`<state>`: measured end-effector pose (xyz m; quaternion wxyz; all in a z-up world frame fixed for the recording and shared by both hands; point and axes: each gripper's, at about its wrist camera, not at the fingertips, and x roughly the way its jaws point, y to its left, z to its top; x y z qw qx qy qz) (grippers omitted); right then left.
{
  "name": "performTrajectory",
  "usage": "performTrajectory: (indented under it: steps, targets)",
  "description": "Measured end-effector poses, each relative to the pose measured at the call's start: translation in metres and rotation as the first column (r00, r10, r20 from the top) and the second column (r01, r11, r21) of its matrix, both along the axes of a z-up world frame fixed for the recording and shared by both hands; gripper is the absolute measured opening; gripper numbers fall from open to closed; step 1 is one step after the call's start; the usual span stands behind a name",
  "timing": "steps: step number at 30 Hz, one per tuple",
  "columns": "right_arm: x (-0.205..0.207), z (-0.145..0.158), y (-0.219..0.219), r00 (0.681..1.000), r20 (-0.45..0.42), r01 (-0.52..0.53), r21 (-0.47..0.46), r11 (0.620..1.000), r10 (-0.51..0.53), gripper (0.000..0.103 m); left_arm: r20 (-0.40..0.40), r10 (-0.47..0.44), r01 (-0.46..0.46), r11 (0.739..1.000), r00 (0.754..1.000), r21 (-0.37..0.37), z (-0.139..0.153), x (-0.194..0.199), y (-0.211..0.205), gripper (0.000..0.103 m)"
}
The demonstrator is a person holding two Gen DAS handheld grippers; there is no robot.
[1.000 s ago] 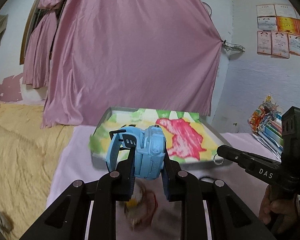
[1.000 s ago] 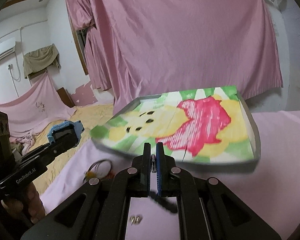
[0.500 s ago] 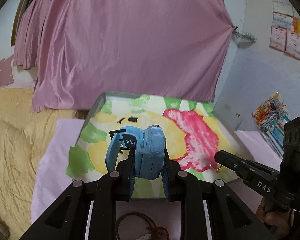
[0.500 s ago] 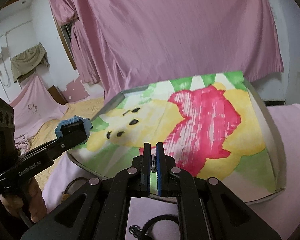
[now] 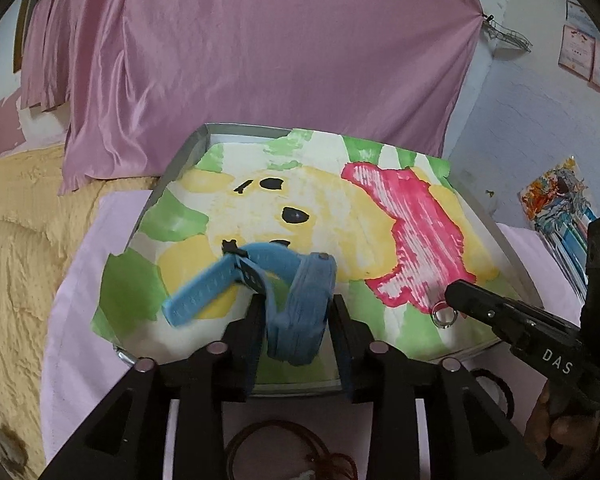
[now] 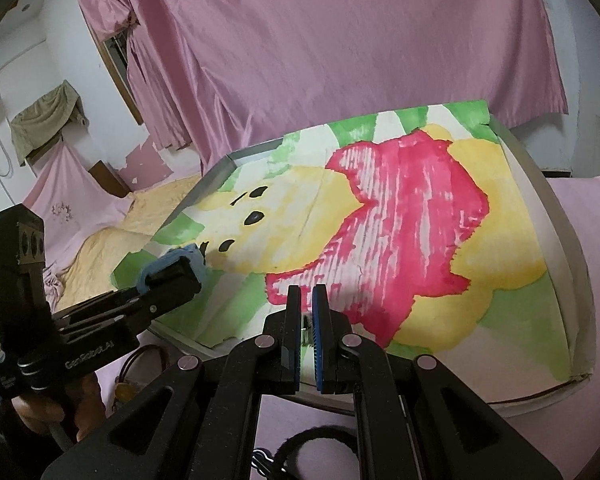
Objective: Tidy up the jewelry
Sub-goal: 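Carry the smartwatch and ring into the grey tray and open both grippers, then withdraw both tools from the tray back toward the remaining jewelry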
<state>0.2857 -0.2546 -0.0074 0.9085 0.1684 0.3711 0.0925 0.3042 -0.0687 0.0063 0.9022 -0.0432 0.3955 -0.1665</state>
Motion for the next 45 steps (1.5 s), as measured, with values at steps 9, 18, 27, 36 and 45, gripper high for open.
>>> performTrajectory:
  steps: [9, 18, 27, 36, 45]
  targets:
    - [-0.024, 0.015, -0.011, 0.996, 0.075, 0.057, -0.003, 0.998, -0.057, 0.032, 0.02, 0.015, -0.015, 1.0, 1.0, -0.002, 0.007, -0.015, 0.004, 0.037]
    - [-0.073, 0.039, -0.015, 0.966, 0.229, 0.139, -0.072, 0.988, -0.119, 0.055, 0.146, 0.033, -0.021, 0.996, 0.989, -0.084, 0.027, -0.051, 0.014, 0.073]
    - [-0.133, 0.054, -0.009, 0.91, 0.391, 0.204, -0.128, 0.971, -0.14, 0.084, 0.268, 0.085, -0.049, 0.989, 0.96, -0.139, 0.041, -0.096, 0.028, 0.094]
    - [-0.182, 0.058, 0.0, 0.857, 0.495, 0.249, -0.154, 0.956, -0.144, 0.097, 0.407, 0.155, -0.105, 0.984, 0.9, -0.142, 0.042, -0.15, 0.048, 0.102]
    - [-0.21, 0.05, 0.026, 0.851, 0.52, 0.237, -0.256, 0.937, -0.073, 0.098, 0.43, 0.17, -0.136, 0.985, 0.886, -0.11, 0.028, -0.185, 0.069, 0.102]
